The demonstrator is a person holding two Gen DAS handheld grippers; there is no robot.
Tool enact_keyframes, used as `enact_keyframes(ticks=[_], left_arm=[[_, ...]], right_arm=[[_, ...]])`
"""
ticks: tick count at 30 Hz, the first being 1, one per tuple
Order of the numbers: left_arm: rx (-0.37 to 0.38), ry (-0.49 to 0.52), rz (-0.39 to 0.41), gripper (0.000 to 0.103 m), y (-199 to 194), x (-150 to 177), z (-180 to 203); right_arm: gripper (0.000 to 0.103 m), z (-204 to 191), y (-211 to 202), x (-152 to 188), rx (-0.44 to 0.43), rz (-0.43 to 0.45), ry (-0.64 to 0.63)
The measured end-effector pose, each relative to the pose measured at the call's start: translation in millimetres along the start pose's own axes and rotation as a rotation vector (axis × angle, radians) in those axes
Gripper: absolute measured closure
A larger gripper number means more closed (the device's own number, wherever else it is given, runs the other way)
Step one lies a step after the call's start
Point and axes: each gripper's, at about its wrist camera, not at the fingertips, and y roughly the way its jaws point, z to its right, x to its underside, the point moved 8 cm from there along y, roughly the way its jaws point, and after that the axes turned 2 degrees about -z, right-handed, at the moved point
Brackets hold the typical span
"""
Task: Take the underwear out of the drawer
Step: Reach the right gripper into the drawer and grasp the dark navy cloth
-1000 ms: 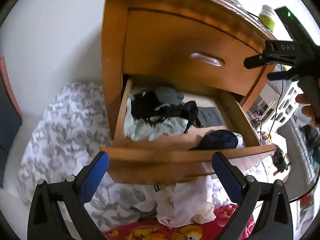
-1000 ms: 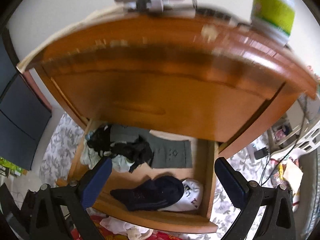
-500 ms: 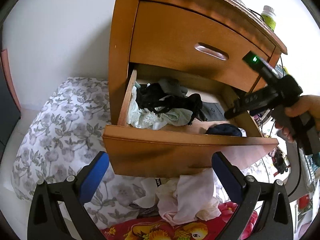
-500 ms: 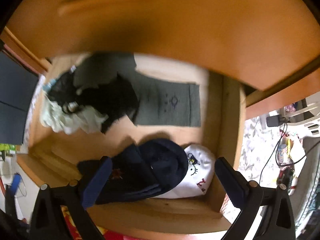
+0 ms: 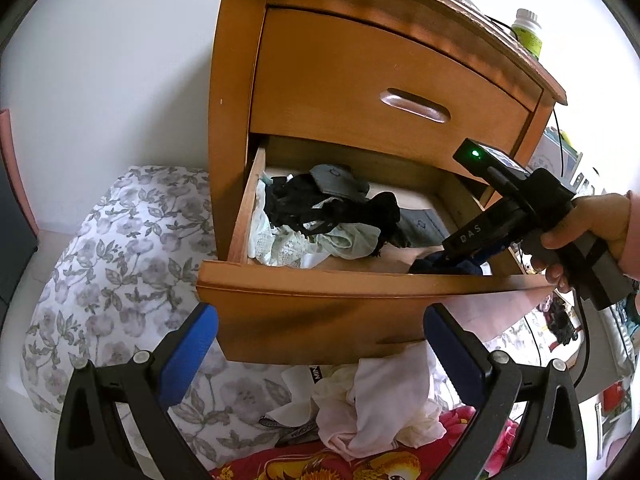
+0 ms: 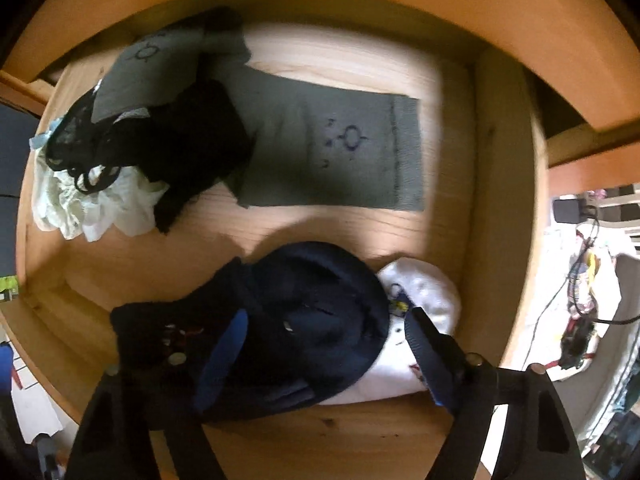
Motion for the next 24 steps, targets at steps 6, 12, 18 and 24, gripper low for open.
enact_keyframes(ticks=[6,12,18,24], left_arm=[[0.009,0.0,-0.006,0.001,3.0,1.4,-0.8],[0.013,0.001,-0.009,0.001,3.6,2.4,0.2],[0.015,0.0,-0.01,0.001,3.6,2.3,0.0],[0.015,-0.002,-0.012,0.001,2.7,2.4,-1.0]], right_arm=[[0.027,-15.1,3.3,3.6,0.0,-0.011,-0.033],[0.047,-30.9,-8.3,7.6,-0.049,0.008,-0.066],[0.06,-56.4,-9.9,15.5,-0.053,0.018,-0.115],[0.076,-74.4,-14.9,23.3,-0.018,0.046,-0.138]])
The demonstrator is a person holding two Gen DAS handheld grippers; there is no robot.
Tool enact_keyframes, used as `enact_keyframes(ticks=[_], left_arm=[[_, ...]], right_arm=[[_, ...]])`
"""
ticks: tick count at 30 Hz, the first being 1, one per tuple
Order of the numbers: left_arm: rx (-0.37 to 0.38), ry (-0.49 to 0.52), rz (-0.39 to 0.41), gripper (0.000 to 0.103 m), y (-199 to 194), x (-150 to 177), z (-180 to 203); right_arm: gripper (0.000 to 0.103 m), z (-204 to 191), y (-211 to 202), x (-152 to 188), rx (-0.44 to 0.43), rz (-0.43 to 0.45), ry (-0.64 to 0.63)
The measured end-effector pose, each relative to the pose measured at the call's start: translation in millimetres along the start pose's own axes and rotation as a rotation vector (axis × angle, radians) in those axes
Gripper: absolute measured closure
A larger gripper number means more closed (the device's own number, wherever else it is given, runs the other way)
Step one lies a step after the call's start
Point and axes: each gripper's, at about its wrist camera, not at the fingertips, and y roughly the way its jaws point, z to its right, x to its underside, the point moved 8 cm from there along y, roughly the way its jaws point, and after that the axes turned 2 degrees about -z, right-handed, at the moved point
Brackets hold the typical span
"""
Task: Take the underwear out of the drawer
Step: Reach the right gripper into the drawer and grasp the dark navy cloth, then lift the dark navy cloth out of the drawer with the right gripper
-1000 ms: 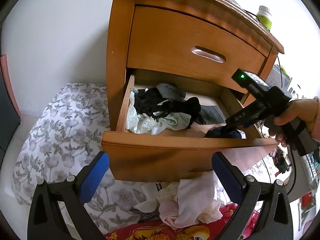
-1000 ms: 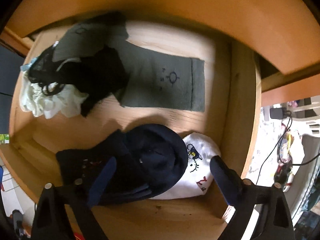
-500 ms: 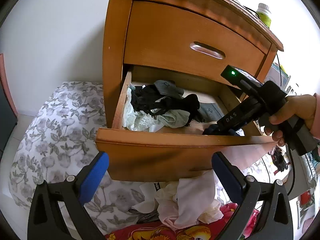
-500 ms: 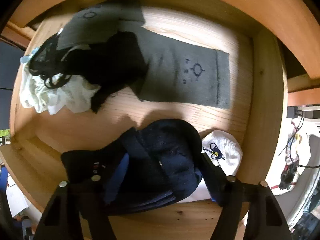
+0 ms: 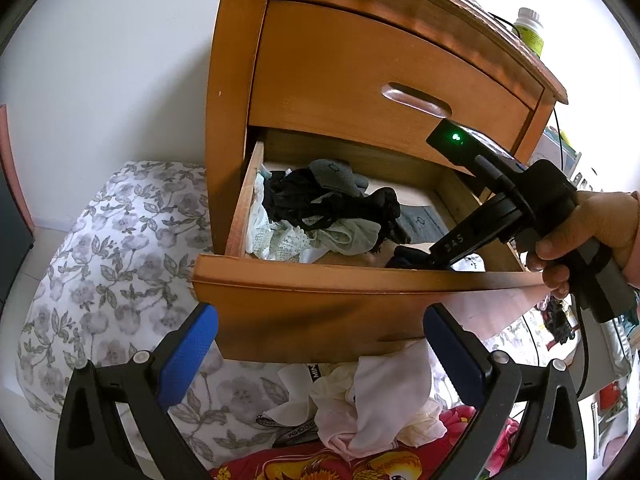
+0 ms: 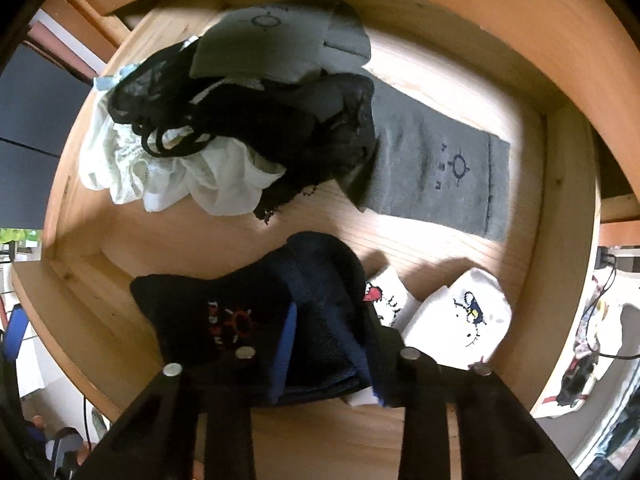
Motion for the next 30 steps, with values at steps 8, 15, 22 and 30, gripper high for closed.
enact_keyframes(ticks=[8,15,22,30], left_arm=[[-0.001,-0.002,-0.002,0.001,0.5,-0.7,-1.2],[-0.001,-0.003,0.01,0.001,-4.8,-2.9,-1.6],[-0.004,-0.004,0.025,0.001,-13.5,-4.2,-2.4],[0.0,-0.003,0.056,0.001,-30.0,-5.9,-0.7]], right_arm=[[0.084,12.8,-35.1,-2.0,0.012,0.066,0.029],[0.085,21.6,-85.7,-0.4,0.019,0.147,0.05],[0.089,21.3,-131.8,3.9,0.031,0.228,0.047],[0.089,20.5,-144.1,7.5,0.064,0.3,0.034]])
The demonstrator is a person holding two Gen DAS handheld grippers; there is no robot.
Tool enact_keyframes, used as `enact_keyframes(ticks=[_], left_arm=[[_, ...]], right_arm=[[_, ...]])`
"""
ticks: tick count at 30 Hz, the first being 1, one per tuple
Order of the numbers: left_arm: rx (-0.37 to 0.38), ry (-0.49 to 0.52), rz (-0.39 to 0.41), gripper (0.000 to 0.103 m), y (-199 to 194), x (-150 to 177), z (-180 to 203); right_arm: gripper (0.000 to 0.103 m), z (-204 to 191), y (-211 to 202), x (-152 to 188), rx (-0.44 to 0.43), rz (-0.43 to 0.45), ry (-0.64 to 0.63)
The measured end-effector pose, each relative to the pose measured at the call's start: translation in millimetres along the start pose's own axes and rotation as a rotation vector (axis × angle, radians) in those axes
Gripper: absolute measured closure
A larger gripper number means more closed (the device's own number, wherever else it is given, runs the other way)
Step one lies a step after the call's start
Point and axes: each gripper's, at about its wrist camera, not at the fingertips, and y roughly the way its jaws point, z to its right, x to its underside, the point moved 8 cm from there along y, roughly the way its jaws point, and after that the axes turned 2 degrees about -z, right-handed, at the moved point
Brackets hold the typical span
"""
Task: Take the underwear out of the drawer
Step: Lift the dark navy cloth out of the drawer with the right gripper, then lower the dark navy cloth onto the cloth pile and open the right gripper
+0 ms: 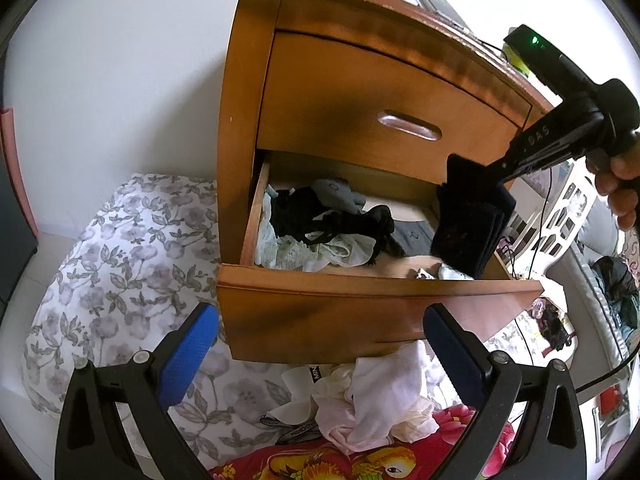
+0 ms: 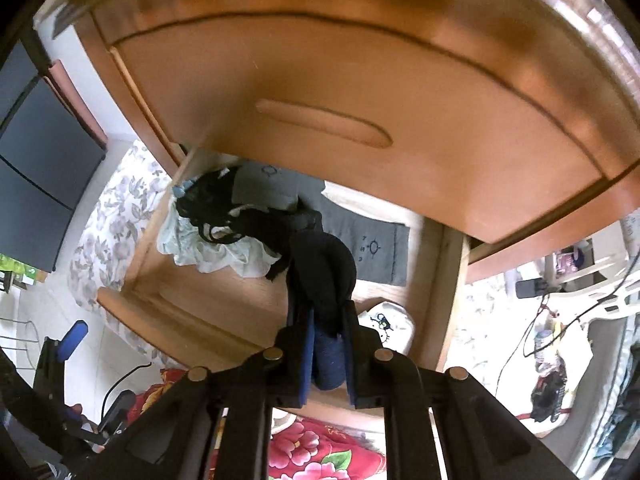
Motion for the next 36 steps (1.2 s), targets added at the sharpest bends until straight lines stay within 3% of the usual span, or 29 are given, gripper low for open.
enact_keyframes(ticks=[11,20,28,36], left_arm=[[0.003,-0.01,0.057,0.001,-30.2,-5.1,-2.1],[0.013,-0.004,0.098,0.001,-51.9,-7.0,2.1],[0.002,0.004,0.112,0.001,-62.0,-6.2,2.5],[-0.047,0.009,0.095,0.001,-57.6,-3.5,-5.6]], right_arm=[[0.089,-9.5,-83.3,-4.5,0.023,0.14,-0.02],[0.089,-26.6,-136.4,20.8,0.059,0.193,-0.086],[0.089,-42.7,-121.8,61.3,0.05,0.14,-0.128],[0.089,-57.0,-66.5,93.9,0.034,0.019,-0.177]])
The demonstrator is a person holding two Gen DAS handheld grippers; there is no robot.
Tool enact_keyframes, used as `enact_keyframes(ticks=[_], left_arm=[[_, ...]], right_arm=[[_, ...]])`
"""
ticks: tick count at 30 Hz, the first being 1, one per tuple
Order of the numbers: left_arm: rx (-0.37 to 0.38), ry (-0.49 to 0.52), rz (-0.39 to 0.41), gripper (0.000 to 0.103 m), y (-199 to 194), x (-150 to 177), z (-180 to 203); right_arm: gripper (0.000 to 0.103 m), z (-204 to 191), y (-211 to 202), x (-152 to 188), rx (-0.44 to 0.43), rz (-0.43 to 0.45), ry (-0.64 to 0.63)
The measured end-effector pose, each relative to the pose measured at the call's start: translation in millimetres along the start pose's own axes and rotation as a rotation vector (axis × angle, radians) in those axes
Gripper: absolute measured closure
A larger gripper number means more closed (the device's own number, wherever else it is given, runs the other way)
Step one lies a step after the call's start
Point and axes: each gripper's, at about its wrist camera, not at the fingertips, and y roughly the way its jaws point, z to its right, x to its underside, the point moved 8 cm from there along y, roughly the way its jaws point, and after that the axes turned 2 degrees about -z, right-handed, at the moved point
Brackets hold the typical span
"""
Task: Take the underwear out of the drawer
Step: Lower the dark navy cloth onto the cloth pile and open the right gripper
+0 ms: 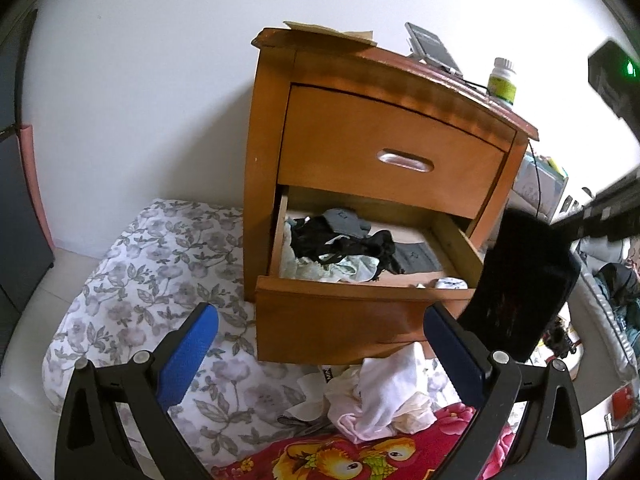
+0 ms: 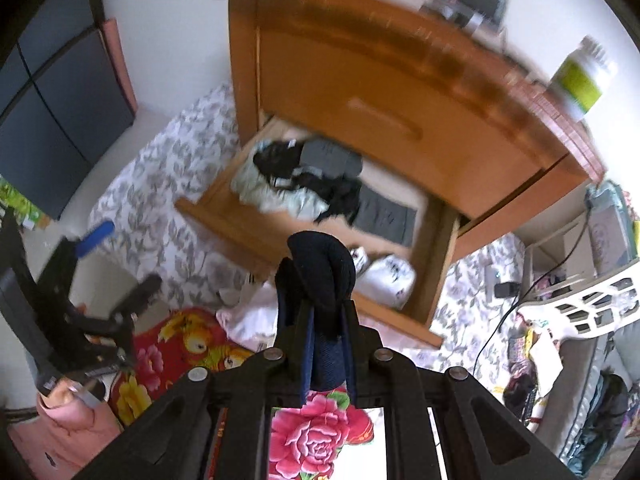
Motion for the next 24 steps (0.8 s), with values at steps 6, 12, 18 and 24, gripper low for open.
enact_keyframes(ticks=[6,12,18,24], left_arm=[[-0.008,-0.001,-0.015,0.001,5.6,3.0,-3.3],[-0.005,0.004,-0.021,0.001,7.4,4.1,-3.4],[-0.008,-0.006,-0.026,0.001,9.3,4.7,-5.6],[-0.009,-0.012,-0.029,0.001,10.2,5.3,-7.7]], right_arm=[[0.089,-16.6,42.2,14.4,-0.03,-0.075,-0.025],[0.089,-33.9,91.9,24.9,-0.029,-0.156,-0.06],[0.089,-47.3,136.1,33.8,-0.028,-0.217,-0.069],[0.089,-55.6,169.4,40.9,-0.026,-0.267,-0.067]])
